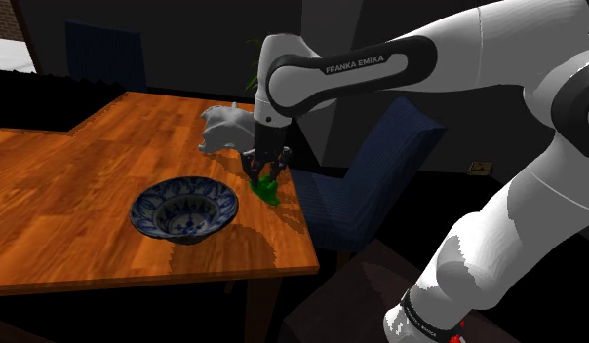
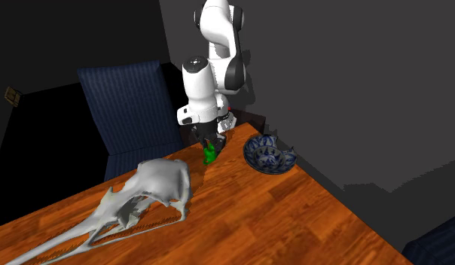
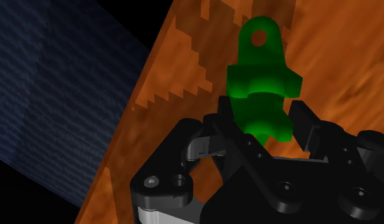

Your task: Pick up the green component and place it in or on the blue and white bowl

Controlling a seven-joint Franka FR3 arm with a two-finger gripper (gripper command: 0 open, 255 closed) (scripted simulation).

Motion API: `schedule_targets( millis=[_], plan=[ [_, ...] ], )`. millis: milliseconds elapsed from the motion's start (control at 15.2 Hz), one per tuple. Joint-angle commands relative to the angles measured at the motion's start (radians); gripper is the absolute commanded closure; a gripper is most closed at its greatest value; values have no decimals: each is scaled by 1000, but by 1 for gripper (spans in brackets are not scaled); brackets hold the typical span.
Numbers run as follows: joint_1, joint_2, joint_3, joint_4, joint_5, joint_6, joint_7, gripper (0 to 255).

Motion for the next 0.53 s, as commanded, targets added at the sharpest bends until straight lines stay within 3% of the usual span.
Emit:
schedule_targets(
  millis=[0, 462],
  plan=[
    [-1, 1, -1, -1, -1, 0, 0, 255],
    [-3, -17, -5, 63, 0, -82, 3, 255]
  ],
)
